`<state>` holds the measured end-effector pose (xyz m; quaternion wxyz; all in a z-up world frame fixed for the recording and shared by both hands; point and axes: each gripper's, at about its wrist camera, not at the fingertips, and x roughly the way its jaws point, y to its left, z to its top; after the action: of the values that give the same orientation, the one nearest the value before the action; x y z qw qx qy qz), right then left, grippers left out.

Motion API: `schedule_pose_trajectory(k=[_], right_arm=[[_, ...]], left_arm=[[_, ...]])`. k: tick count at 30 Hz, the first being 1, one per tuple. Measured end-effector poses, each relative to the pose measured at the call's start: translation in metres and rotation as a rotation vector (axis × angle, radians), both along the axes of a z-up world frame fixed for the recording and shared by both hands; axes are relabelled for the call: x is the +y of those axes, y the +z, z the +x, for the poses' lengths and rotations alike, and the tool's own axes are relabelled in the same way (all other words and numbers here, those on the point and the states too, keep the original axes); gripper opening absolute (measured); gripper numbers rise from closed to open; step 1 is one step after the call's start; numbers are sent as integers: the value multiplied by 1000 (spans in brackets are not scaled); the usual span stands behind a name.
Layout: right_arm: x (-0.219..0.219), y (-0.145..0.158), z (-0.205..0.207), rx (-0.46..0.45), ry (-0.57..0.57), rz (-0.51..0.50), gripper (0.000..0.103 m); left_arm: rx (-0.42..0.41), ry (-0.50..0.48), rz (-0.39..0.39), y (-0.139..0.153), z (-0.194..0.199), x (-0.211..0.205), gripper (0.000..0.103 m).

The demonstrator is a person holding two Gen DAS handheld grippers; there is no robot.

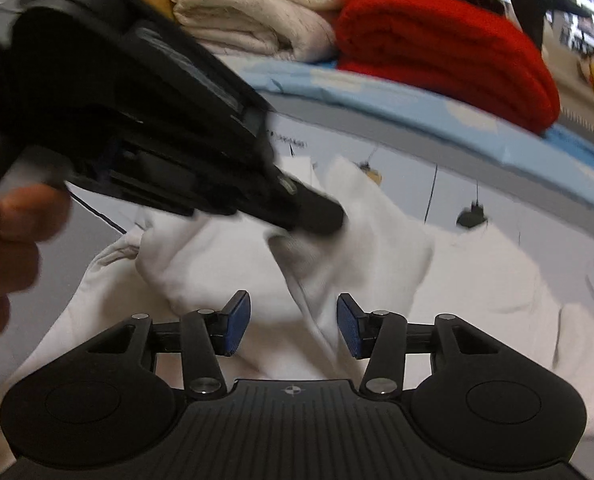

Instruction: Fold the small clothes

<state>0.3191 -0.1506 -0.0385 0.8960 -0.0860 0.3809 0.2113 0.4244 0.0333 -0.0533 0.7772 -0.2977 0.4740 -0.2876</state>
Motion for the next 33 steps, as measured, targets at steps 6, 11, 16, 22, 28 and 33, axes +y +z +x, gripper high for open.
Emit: schedule_pose_trajectory(k=[6, 11, 16, 22, 28, 33], right_arm=[[-9, 0, 9, -44, -136, -91, 22], [-57, 5, 23, -19, -396, 9, 8], [-126, 23, 16, -110, -684, 258, 7], [-179, 21, 10, -145, -851, 375, 7], [-209, -23, 20, 88, -1041, 328, 7], [-211, -8, 23, 19, -1015, 295, 13]], left_arm=[[-26, 12, -39, 1, 2, -2, 6], [-85, 341, 152, 17, -1, 48, 7], [-71, 581, 301, 18, -4, 80, 7], [3, 580, 377, 11, 0, 79, 7], [80, 503, 415, -9, 0, 71, 7], [84, 445, 431, -13, 0, 60, 7]])
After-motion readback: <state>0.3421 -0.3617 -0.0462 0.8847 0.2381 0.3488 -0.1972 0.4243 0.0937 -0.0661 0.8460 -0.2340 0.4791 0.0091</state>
